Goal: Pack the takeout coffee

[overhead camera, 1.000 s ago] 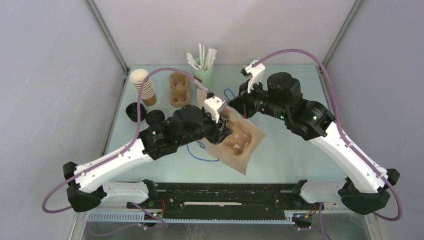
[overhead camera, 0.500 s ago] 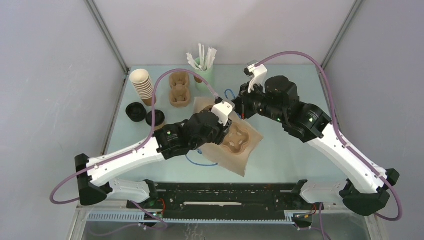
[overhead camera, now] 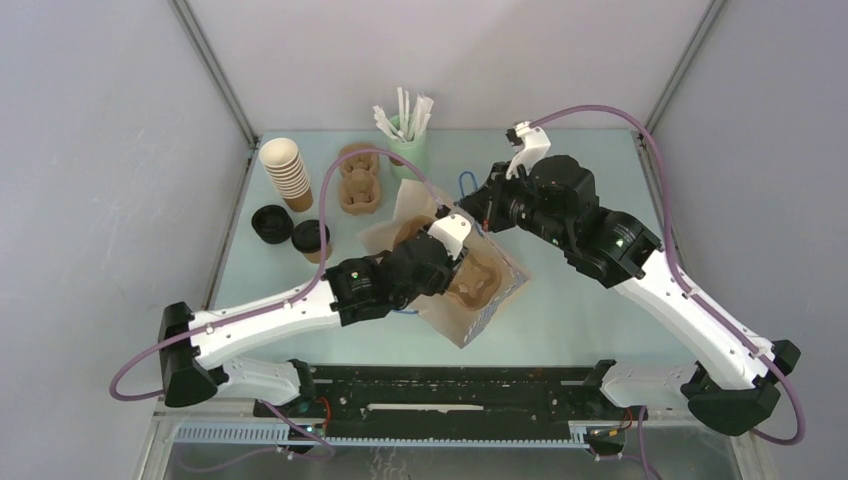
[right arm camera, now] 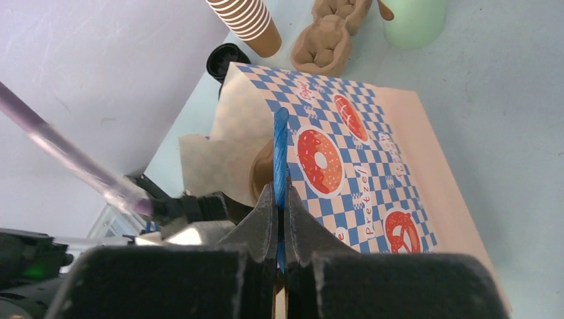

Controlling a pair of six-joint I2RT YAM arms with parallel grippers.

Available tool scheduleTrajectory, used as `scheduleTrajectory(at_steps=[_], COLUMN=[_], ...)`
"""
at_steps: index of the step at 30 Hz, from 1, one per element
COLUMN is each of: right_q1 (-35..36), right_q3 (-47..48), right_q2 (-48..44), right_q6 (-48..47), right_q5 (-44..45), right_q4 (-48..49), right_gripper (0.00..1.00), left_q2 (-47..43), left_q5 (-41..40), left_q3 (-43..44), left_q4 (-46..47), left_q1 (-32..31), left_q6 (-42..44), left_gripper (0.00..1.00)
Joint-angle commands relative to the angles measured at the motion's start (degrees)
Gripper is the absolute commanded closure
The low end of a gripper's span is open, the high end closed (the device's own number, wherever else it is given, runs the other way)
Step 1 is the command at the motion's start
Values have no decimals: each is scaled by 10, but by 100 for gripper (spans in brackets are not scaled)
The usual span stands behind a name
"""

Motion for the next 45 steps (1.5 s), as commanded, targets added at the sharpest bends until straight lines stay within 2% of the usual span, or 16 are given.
scheduleTrajectory(at_steps=[1, 18, 41, 45], right_q1=[-18, -141, -268, -292], right_q3=[-4, -55, -68, -68], right_q2=[-19, -31, 21, 31], right_q6=[64, 137, 193, 192], right_q5=[-10, -199, -399, -431], right_q4=[42, 79, 90, 90], right_gripper=[100, 100, 100, 100], left_q2=[15, 21, 102, 94], left_q5=[-21, 16, 38, 73], left_q3=[-19, -65, -31, -37], left_q4=[21, 87, 153, 183], left_q1=[-7, -6, 18, 19], left_q6=[-11, -8, 104, 139], left_gripper=[69, 69, 69, 68])
